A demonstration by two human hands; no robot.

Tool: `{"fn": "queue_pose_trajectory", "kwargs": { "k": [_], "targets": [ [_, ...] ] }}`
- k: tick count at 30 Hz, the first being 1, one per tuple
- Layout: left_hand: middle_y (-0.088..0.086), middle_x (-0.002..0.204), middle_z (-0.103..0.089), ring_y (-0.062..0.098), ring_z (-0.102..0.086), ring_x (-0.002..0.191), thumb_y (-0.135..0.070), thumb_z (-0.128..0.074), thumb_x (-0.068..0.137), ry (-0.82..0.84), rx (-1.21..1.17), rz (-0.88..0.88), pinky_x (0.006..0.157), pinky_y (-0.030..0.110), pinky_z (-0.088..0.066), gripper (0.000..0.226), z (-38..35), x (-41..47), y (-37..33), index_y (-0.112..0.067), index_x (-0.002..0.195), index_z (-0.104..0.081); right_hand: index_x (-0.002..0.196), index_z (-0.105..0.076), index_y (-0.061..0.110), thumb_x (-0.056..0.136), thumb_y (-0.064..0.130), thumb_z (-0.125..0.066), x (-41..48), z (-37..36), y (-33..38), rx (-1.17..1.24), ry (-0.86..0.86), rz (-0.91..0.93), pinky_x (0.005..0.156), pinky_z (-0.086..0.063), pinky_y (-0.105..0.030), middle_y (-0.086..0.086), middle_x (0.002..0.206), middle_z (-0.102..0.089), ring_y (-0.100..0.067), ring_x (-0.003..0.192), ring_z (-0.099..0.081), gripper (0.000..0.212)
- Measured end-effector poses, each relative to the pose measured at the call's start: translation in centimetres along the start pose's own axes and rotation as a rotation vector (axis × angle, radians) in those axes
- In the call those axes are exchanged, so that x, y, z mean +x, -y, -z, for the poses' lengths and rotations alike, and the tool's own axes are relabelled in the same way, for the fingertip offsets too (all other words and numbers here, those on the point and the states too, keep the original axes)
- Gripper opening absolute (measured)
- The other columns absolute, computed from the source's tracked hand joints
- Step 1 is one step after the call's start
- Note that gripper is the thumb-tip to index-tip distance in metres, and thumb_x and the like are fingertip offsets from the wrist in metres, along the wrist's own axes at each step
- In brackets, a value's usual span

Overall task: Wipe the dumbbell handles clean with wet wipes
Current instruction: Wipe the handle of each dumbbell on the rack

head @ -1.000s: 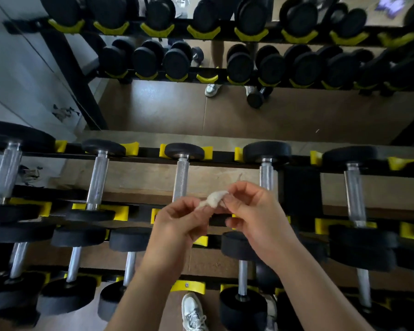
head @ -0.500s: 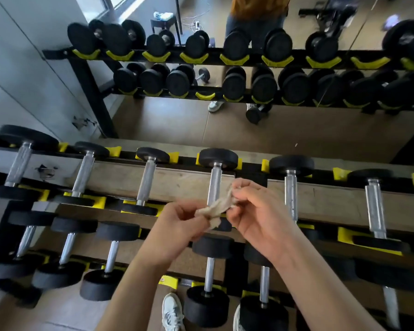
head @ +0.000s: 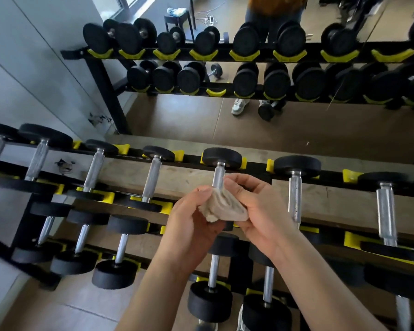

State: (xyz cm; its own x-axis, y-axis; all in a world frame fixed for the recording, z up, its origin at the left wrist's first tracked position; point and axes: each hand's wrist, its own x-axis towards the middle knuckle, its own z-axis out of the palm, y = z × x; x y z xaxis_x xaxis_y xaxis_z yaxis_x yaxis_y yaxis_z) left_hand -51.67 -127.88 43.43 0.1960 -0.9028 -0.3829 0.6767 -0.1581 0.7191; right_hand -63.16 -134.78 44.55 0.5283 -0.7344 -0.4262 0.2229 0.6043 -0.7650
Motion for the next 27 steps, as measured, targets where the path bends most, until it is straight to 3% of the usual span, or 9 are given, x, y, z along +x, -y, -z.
{"fn": "queue_pose_trajectory", "kwargs": {
  "k": [3, 9, 11, 13, 16, 19, 22, 25, 27],
  "targets": [
    [0.032, 0.110, -0.057, 0.035, -0.059, 0.101, -0.023, -0.068, 0.082, 0.064, -0.010, 0.022, 0.087, 0.043, -0.050, 0.045, 1.2, 0.6, -0.3, 0.014, 0.104, -0.057, 0.097, -0.066, 0.008, 0.069, 0.035, -0.071, 0.7, -0.7, -0.7, -0.253, -0.044, 0.086, 0.068, -0.056, -0.040, -0.008, 0.081, -0.071, -0.024, 0.075, -0.067, 0.039],
    [0.014, 0.078, -0.059, 0.028, -0.057, 0.080, -0.030, -0.086, 0.067, 0.063, 0.048, -0.012, 0.077, 0.036, -0.051, 0.036, 5.3, 2.2, -1.8, -0.005, 0.083, -0.066, 0.072, -0.067, 0.007, 0.077, 0.059, -0.055, 2.4, -1.2, -1.8, -0.638, -0.063, 0.215, 0.055, -0.041, -0.026, -0.008, 0.060, -0.060, -0.023, 0.056, -0.052, 0.053],
    [0.012, 0.074, -0.059, 0.022, -0.057, 0.074, -0.025, -0.084, 0.067, 0.014, 0.017, 0.023, 0.069, 0.028, -0.050, 0.027, 6.5, 2.8, -1.8, -0.007, 0.081, -0.069, 0.077, -0.070, 0.010, 0.080, 0.053, -0.057, 2.9, -1.1, -1.5, -0.673, 0.070, 0.118, 0.055, -0.041, -0.023, 0.004, 0.060, -0.064, -0.023, 0.057, -0.053, 0.046],
    [0.011, 0.070, -0.053, 0.023, -0.051, 0.073, -0.022, -0.074, 0.073, 0.019, 0.026, 0.071, 0.068, 0.027, -0.043, 0.014, 7.0, 3.4, -1.6, -0.010, 0.074, -0.067, 0.087, -0.074, 0.016, 0.080, 0.040, -0.071, 3.7, -1.3, -1.7, -0.749, 0.181, 0.039, 0.070, -0.053, -0.023, 0.008, 0.075, -0.071, -0.011, 0.071, -0.065, 0.026],
    [0.005, 0.068, -0.053, 0.017, -0.050, 0.067, -0.025, -0.073, 0.073, -0.023, 0.094, 0.118, 0.063, 0.026, -0.037, 0.013, 7.3, 5.0, -1.7, -0.016, 0.069, -0.064, 0.091, -0.075, 0.021, 0.085, 0.026, -0.071, 5.3, -1.6, -2.4, -0.915, 0.151, 0.067, 0.079, -0.055, -0.026, 0.006, 0.082, -0.071, -0.007, 0.081, -0.066, 0.009],
    [0.000, 0.059, -0.047, 0.007, -0.038, 0.048, -0.026, -0.072, 0.081, -0.108, 0.140, 0.079, 0.045, 0.018, -0.029, 0.019, 8.1, 7.2, -2.1, -0.020, 0.065, -0.063, 0.093, -0.073, 0.013, 0.089, 0.014, -0.065, 6.6, -1.6, -2.7, -0.712, 0.036, 0.076, 0.079, -0.052, -0.027, -0.004, 0.084, -0.070, -0.015, 0.081, -0.065, 0.010],
    [-0.004, 0.053, -0.036, 0.005, -0.026, 0.042, -0.028, -0.072, 0.079, -0.042, 0.194, 0.098, 0.040, 0.016, -0.020, 0.017, 9.6, 8.7, -2.2, -0.021, 0.067, -0.063, 0.102, -0.066, -0.003, 0.084, 0.013, -0.063, 7.7, -1.2, -3.9, -0.249, -0.036, -0.025, 0.085, -0.049, -0.038, -0.027, 0.097, -0.063, -0.032, 0.088, -0.058, 0.024],
    [0.002, 0.061, -0.049, 0.010, -0.043, 0.052, -0.024, -0.072, 0.081, 0.051, 0.231, 0.122, 0.049, 0.019, -0.037, 0.010, 10.9, 9.4, -1.9, -0.020, 0.079, -0.063, 0.106, -0.064, -0.001, 0.079, 0.005, -0.064, 8.8, -1.4, -5.3, 0.109, -0.042, -0.040, 0.082, -0.046, -0.033, -0.020, 0.095, -0.065, -0.025, 0.089, -0.060, 0.028],
    [0.013, 0.081, -0.062, 0.017, -0.059, 0.071, -0.017, -0.068, 0.087, 0.041, 0.408, 0.036, 0.063, 0.022, -0.048, 0.010, 11.1, 9.7, -1.6, -0.016, 0.089, -0.059, 0.110, -0.060, 0.004, 0.078, 0.000, -0.062, 9.3, -1.6, -5.9, 0.131, -0.069, -0.014, 0.080, -0.050, -0.031, -0.013, 0.096, -0.068, -0.022, 0.091, -0.065, 0.033]
  ]
}}
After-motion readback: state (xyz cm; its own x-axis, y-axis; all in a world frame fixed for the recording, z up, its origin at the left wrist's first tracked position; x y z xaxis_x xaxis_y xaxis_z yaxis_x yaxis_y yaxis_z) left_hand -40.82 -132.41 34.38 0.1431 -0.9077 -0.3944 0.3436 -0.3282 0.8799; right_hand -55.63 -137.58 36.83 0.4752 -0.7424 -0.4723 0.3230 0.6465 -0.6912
